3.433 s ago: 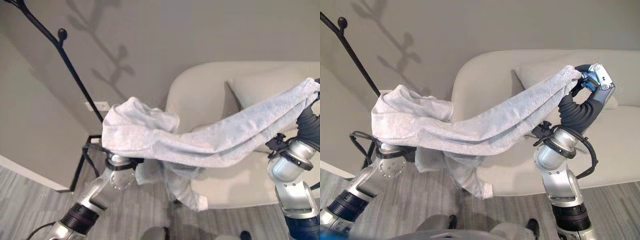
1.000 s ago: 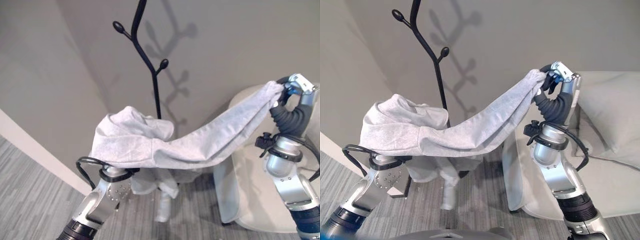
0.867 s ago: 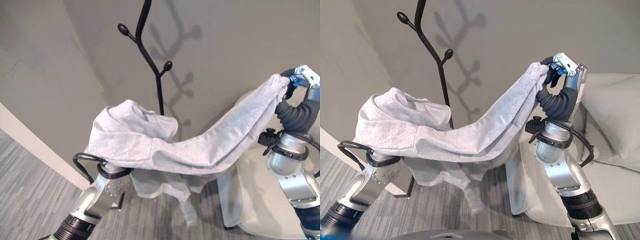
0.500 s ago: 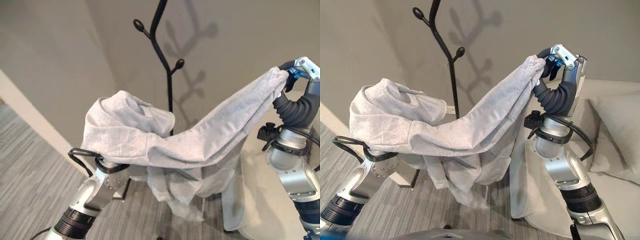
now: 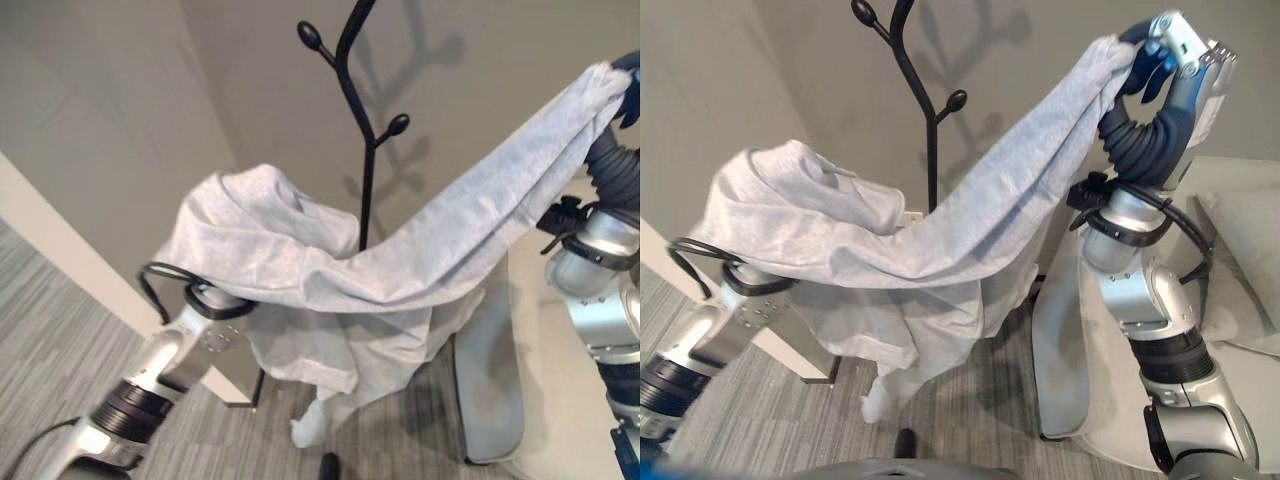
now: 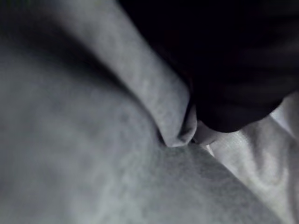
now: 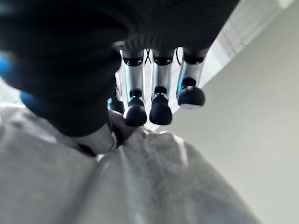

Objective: Hang the clothes on the sofa on the clothes rack.

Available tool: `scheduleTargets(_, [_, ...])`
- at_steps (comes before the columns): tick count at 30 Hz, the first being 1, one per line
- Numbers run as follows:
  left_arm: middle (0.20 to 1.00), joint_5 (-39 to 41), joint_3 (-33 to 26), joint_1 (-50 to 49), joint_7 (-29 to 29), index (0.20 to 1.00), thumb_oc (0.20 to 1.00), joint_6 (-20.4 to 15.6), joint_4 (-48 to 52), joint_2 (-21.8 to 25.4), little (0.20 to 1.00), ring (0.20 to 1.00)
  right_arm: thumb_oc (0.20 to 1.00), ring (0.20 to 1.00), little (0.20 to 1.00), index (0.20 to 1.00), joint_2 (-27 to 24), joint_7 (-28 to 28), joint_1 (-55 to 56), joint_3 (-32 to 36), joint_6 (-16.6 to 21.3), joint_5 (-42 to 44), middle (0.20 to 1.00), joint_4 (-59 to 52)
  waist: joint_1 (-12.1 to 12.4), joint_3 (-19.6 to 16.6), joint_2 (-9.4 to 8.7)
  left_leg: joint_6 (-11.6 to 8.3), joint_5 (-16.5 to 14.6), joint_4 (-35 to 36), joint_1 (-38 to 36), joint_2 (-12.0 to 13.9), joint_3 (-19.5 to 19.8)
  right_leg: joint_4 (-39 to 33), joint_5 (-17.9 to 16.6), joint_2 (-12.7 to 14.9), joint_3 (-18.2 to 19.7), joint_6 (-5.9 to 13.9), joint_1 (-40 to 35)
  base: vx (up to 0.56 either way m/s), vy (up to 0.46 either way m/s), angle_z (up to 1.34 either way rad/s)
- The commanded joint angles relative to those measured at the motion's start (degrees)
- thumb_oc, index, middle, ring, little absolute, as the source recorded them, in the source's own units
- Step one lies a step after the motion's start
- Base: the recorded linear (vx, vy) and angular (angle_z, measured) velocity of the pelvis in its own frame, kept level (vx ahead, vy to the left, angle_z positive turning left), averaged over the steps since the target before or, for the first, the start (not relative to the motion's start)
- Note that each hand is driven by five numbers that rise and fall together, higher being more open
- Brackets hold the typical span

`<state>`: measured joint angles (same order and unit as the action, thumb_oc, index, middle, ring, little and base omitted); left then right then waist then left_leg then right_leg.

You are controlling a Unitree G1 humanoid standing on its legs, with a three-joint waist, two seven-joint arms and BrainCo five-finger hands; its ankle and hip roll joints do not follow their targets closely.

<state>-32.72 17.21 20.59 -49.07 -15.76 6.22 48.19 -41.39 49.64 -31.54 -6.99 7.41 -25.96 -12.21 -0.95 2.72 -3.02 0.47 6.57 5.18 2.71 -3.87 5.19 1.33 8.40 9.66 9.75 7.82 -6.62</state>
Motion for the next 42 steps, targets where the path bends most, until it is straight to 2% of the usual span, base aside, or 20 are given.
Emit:
scheduleTargets(1, [0.2, 1.45, -6.56, 2.76, -0.5, 0.2, 0.2, 0.34, -0.83, 3.95, 0.2, 0.2, 0.2, 0.2, 0.2, 0.2, -4.11, -0.48, -4.96, -0.3, -1.31, 4.51, 0.2, 4.49, 2.68, -3.33, -1.8, -1.19, -6.78, -0.69, -3.54, 4.23, 0.53, -2.09, -7.05, -1.41, -0.19, 0.41, -1.76, 0.11, 0.036, 0.1])
scheduleTargets(2, [0.2, 2.85, -6.7, 3.41, 0.11, 0.2, 0.2, 0.53, -3.25, 5.67, 0.2, 0.2, 0.2, 0.2, 0.2, 0.2, -5.68, -0.76, -7.37, -1.14, -1.55, 6.09, 0.2, 7.47, 2.89, -3.8, -2.11, -1.06, -7.03, -0.65, -4.08, 3.95, 0.58, -2.07, -8.61, -1.04, 0.02, 0.83, -1.98, 0.11, 0.035, 0.03])
scheduleTargets(3, [0.2, 2.9, -6.69, 3.57, 0.07, 0.2, 0.2, 0.49, -3.4, 5.69, 0.2, 0.2, 0.2, 0.2, 0.2, 0.2, -5.71, -0.67, -7.73, -1.34, -1.45, 6.17, 0.2, 7.77, 2.89, -3.71, -2.09, -1.05, -7.04, -0.65, -4.1, 3.94, 0.53, -2.18, -8.68, -1.01, 0.07, 0.85, -2.02, 0.08, 0.019, -0.04])
scheduleTargets(5, [0.2, 4.73, -5.58, 5.9, 1.11, 0.2, 0.2, 0.49, -7.61, 8.57, 0.2, 0.2, 0.2, 0.2, 0.2, 0.2, -7.12, -1.51, -11.72, -3.18, -0.88, 10.11, 0.2, 12.13, 3.06, -4.43, -2.21, -1.11, -7.25, -0.18, -4.6, 3.91, 0.72, -2.79, -8.68, -0.94, 0.17, 1.14, -2.11, 0.05, 0.02, -0.08])
scheduleTargets(7, [0.2, 9.21, -3.61, 10.54, 2.49, 0.2, 0.2, 1.37, -16.15, 10.69, 0.2, 0.2, 0.2, 0.2, 0.2, 0.2, -9.64, -2.54, -19.98, -8.1, -0.22, 15.58, 0.2, 21.49, 3.1, -5.13, -2.72, -1.56, -7.64, -0.18, -4.67, 4.19, -0.03, -3.97, -8.95, -0.95, 0.11, 1.65, -2.18, 0.04, -0.003, -0.16])
scheduleTargets(8, [0.2, 9.3, -3.49, 10.85, 2.46, 0.2, 0.2, 1.31, -16.39, 10.67, 0.2, 0.2, 0.2, 0.2, 0.2, 0.2, -9.71, -2.48, -20.45, -8.38, -0.08, 15.71, 0.2, 21.87, 3.12, -5.04, -2.66, -1.56, -7.64, -0.18, -4.65, 4.19, -0.06, -4.05, -9.01, -0.94, 0.12, 1.65, -2.18, 0.08, -0.022, -0.15])
scheduleTargets(9, [0.2, 11.8, -1.41, 14.81, 4.2, 0.2, 0.2, 1.72, -21.06, 12.14, 0.2, 0.2, 0.2, 0.2, 0.2, 0.2, -11.79, -3.57, -25.38, -11.81, -0.11, 17.96, 0.2, 27.68, 2.87, -5.7, -3.12, -1.97, -8.32, -0.18, -5.04, 4.36, -0.43, -4.78, -8.93, -0.95, -0.14, 1.62, -2.71, 0.03, -0.012, -0.06])
scheduleTargets(11, [0.2, 12.78, 0.27, 17.2, 5.07, 0.2, 0.2, 1.74, -24.0, 12.98, 0.2, 0.2, 0.2, 0.2, 0.2, 0.2, -12.66, -4.03, -28.04, -13.83, 0.18, 18.97, 0.2, 30.84, 2.79, -5.71, -3.14, -2.14, -8.39, -0.18, -5.04, 4.39, -0.44, -5.0, -9.06, -0.97, -0.35, 1.67, -2.81, 0.03, -0.008, 0.0])
scheduleTargets(14, [0.2, 16.94, 6.12, 26.54, 6.49, 0.2, 0.2, 2.44, -34.19, 13.78, 0.2, 0.2, 0.2, 0.2, 0.2, 0.2, -13.68, -4.58, -37.39, -19.62, 1.08, 22.75, 0.2, 42.72, 2.56, -5.71, -3.19, -2.6, -7.95, -0.18, -4.56, 4.56, -0.27, -5.45, -9.45, -1.16, -1.11, 1.78, -2.69, 0.02, -0.005, -0.03])
scheduleTargets(17, [0.2, 20.4, 9.51, 32.13, 7.59, 0.2, 0.2, 2.84, -40.59, 12.71, 0.2, 0.2, 0.2, 0.2, 0.2, 0.2, -13.59, -5.66, -43.53, -23.82, 1.36, 25.63, 0.2, 50.67, 2.59, -5.55, -3.19, -2.9, -7.61, -0.18, -4.05, 4.62, -0.2, -5.76, -9.93, -1.27, -1.49, 1.99, -2.35, 0.0, 0.0, 0.0])
scheduleTargets(20, [0.2, 28.38, 17.22, 43.66, 12.18, 0.2, 0.2, 2.69, -55.29, 8.02, 0.2, 0.2, 0.2, 0.2, 0.2, 0.2, -11.17, -10.7, -52.19, -32.34, 0.82, 29.75, 0.2, 64.56, 2.43, -5.5, -3.01, -3.36, -6.89, -0.18, -2.64, 4.58, -0.04, -6.33, -10.87, -1.44, -2.29, 2.41, -1.2, 0.01, 0.004, 0.04])
scheduleTargets(21, [0.2, 28.48, 17.39, 43.98, 12.2, 0.2, 0.2, 2.58, -55.56, 7.93, 0.2, 0.2, 0.2, 0.2, 0.2, 0.2, -11.19, -10.73, -52.47, -32.52, 0.91, 29.84, 0.2, 64.8, 2.46, -5.47, -2.98, -3.37, -6.89, -0.18, -2.57, 4.58, -0.03, -6.33, -10.87, -1.45, -2.3, 2.41, -1.14, -0.01, 0.016, 0.1])
scheduleTargets(22, [0.2, 30.7, 19.2, 47.49, 13.24, 0.2, 0.2, 2.46, -60.11, 5.86, 0.2, 0.2, 0.2, 0.2, 0.2, 0.2, -8.76, -11.57, -53.42, -33.83, 0.93, 30.52, 0.2, 68.36, 2.6, -5.25, -2.74, -3.46, -6.66, -0.18, -1.81, 4.6, -0.08, -6.33, -10.78, -1.55, -2.5, 2.5, -0.39, 0.0, 0.008, 0.06])
scheduleTargets(25, [0.2, 31.19, 20.7, 49.67, 12.74, 0.2, 0.2, 2.22, -61.57, 4.95, 0.2, 0.2, 0.2, 0.2, 0.2, 0.2, -7.1, -11.35, -54.95, -34.68, 0.95, 30.84, 0.2, 70.25, 2.92, -4.87, -2.72, -3.39, -6.38, -0.18, -0.79, 4.53, 0.22, -6.33, -10.87, -1.53, -2.59, 2.66, 0.61, 0.0, 0.006, 0.02])
scheduleTargets(29, [0.2, 31.46, 21.76, 49.19, 14.66, 0.2, 0.2, 2.59, -62.98, 2.94, 0.2, 0.2, 0.2, 0.2, 0.2, 0.2, -5.92, -12.36, -54.49, -35.41, -0.04, 30.83, 0.2, 72.14, 3.03, -4.91, -2.99, -3.02, -6.17, -0.18, 0.42, 3.79, 0.62, -6.33, -12.79, -1.15, -2.57, 2.95, 1.26, 0.03, 0.049, 0.07])
scheduleTargets(31, [0.2, 33.75, 22.28, 52.44, 14.9, 0.2, 0.2, 2.77, -68.45, -0.87, 0.2, 0.2, 0.2, 0.2, 0.2, 0.2, -4.46, -12.19, -55.96, -35.68, -0.9, 31.15, 0.2, 77.99, 3.58, -4.22, -2.89, -2.6, -6.12, -0.18, 0.94, 2.79, 1.05, -6.33, -15.6, 0.02, -2.86, 3.75, 1.59, 0.02, 0.083, 0.1])
scheduleTargets(36, [0.2, 33.31, 24.54, 55.4, 14.47, 0.2, 0.2, 2.63, -70.06, -2.59, 0.2, 0.2, 0.2, 0.2, 0.2, 0.2, -4.35, -11.57, -57.08, -35.3, -1.24, 32.47, 0.2, 79.96, 4.02, -3.9, -2.78, -1.92, -6.09, -0.18, 1.87, 1.35, 1.67, -6.29, -17.71, 1.62, -3.54, 4.61, 2.08, 0.02, 0.096, 0.05])
scheduleTargets(39, [0.2, 32.93, 24.83, 55.22, 14.67, 0.2, 0.2, 2.7, -68.48, -2.41, 0.2, 0.2, 0.2, 0.2, 0.2, 0.2, -5.04, -11.17, -56.57, -35.12, -1.23, 32.41, 0.2, 78.73, 3.85, -3.48, -2.22, -0.96, -6.75, -0.18, 0.63, 0.69, 2.09, -0.77, -18.67, 2.42, -2.92, 4.5, 3.53, 0.04, 0.154, 0.08])
scheduleTargets(41, [0.2, 33.52, 24.32, 55.18, 14.65, 0.2, 0.2, 2.91, -67.55, -2.23, 0.2, 0.2, 0.2, 0.2, 0.2, 0.2, -5.56, -10.74, -56.43, -34.9, -1.15, 32.22, 0.2, 78.24, 3.37, -2.48, -1.23, -0.11, -6.94, -0.18, -1.02, 0.75, 2.76, 7.92, -20.03, 1.87, -2.01, 3.67, 6.27, 0.06, 0.186, -0.08])
scheduleTargets(42, [0.2, 33.7, 23.87, 54.58, 14.93, 0.2, 0.2, 3.07, -67.33, -1.93, 0.2, 0.2, 0.2, 0.2, 0.2, 0.2, -5.73, -10.67, -55.66, -34.56, -1.02, 31.93, 0.2, 78.06, 3.02, -1.28, 0.05, 0.42, -7.56, -0.18, -3.19, 1.3, 3.14, 14.81, -20.15, 1.54, -2.55, 2.83, 8.26, 0.08, 0.151, -0.13])
